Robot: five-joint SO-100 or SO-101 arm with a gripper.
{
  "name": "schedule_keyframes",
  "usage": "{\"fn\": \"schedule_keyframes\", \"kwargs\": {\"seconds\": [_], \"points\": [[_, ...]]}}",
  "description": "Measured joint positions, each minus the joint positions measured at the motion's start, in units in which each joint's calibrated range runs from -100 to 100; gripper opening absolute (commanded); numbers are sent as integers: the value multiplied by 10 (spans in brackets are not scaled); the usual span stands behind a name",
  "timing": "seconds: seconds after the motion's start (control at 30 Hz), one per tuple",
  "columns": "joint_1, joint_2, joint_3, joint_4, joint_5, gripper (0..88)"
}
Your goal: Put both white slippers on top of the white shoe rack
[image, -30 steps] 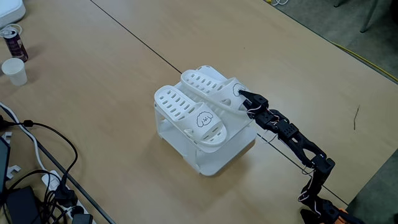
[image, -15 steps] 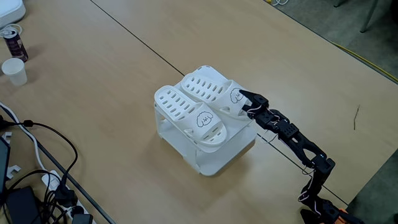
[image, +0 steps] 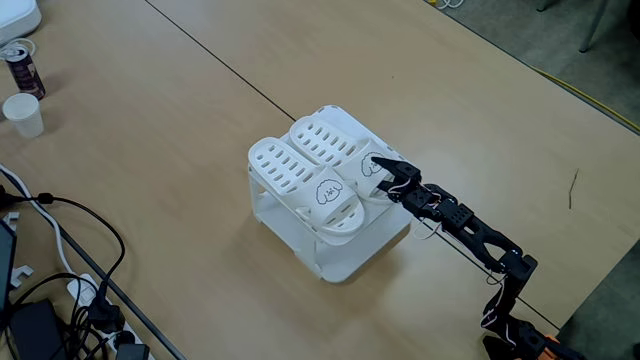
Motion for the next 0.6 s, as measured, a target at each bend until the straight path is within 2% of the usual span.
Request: {"fn": "schedule_keyframes", "kwargs": {"seconds": [0.23, 0.57, 0.6], "points": [[8, -22, 28, 0, 0, 229], [16, -211, 211, 0, 0, 227], [15, -236, 234, 0, 0, 207]]}}
